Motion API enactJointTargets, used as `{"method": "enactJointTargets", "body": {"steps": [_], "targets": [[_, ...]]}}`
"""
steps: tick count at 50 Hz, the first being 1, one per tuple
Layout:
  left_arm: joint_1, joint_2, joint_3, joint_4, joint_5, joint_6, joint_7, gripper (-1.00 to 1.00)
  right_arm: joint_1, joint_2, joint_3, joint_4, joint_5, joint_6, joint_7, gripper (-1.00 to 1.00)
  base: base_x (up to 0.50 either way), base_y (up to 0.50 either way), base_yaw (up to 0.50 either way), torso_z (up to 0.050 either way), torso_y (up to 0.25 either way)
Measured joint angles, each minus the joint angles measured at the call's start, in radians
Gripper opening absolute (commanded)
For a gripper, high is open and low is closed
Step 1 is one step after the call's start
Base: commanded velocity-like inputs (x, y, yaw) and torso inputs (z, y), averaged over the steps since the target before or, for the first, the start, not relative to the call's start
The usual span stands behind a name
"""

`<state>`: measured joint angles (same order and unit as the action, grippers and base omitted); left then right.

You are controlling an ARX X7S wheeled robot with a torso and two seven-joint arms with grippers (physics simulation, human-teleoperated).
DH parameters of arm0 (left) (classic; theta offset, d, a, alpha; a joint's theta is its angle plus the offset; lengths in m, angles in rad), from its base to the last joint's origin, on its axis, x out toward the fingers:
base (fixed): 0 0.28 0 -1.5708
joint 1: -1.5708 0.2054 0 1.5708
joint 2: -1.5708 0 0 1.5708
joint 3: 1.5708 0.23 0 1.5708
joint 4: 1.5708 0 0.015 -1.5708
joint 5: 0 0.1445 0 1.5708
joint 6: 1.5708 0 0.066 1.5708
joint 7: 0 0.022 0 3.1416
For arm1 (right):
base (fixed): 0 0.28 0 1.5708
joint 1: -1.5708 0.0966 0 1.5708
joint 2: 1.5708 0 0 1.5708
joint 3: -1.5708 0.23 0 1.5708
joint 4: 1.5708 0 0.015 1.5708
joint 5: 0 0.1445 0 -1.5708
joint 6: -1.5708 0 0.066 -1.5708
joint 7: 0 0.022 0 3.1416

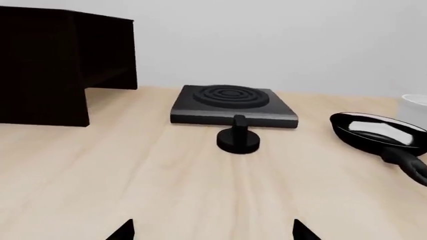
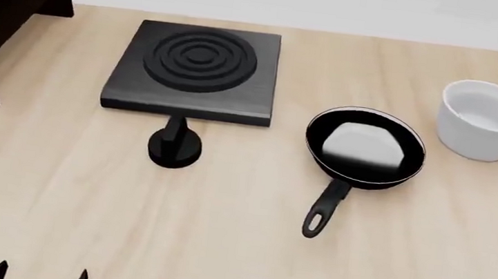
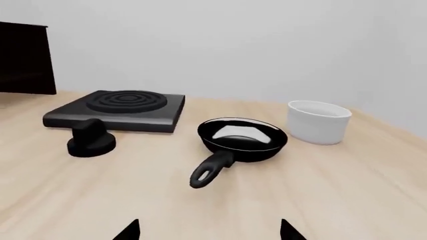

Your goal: Put the frying pan on the cabinet shelf.

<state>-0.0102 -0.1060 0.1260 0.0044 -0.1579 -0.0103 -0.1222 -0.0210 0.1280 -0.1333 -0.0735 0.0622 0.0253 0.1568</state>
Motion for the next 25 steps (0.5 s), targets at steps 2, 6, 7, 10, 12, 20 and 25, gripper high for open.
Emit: {"method": "enactJointTargets", "body": {"steps": [2,6,7,10,12,20,25], "targets": [[-0.001,-0.002,0.001,0.000,-0.003,-0.001,-0.002,1.00,0.000,0.001,-0.002,-0.002,0.002,-0.001,0.002,1.00,0.13,0.50,0.00,0.000,0.000],[-0.001,-0.006,0.004,0.004,-0.009,-0.002,-0.006,1.00,0.000,0.004,-0.006,-0.003,0.005,-0.003,0.005,1.00,0.16,0.50,0.00,0.000,0.000],[-0.001,-0.007,0.005,0.005,-0.010,-0.002,-0.008,1.00,0.000,0.004,-0.006,-0.003,0.006,-0.003,0.006,1.00,0.17,0.50,0.00,0.000,0.000],[0.000,-0.009,0.008,0.008,-0.014,-0.003,-0.010,1.00,0.001,0.006,-0.009,-0.004,0.008,-0.004,0.009,1.00,0.19,0.50,0.00,0.000,0.000],[0.001,-0.011,0.010,0.009,-0.016,-0.003,-0.012,1.00,0.001,0.007,-0.011,-0.004,0.010,-0.005,0.011,1.00,0.21,0.49,0.00,0.000,0.000],[0.001,-0.020,0.017,0.007,-0.023,0.001,-0.016,1.00,0.001,0.011,-0.018,-0.001,0.011,-0.005,0.021,1.00,0.32,0.21,0.00,0.000,0.000],[-0.002,-0.023,0.023,-0.003,-0.027,0.009,-0.016,1.00,0.001,0.016,-0.021,-0.007,0.008,-0.004,0.029,1.00,0.49,0.09,0.00,0.000,0.000]]}}
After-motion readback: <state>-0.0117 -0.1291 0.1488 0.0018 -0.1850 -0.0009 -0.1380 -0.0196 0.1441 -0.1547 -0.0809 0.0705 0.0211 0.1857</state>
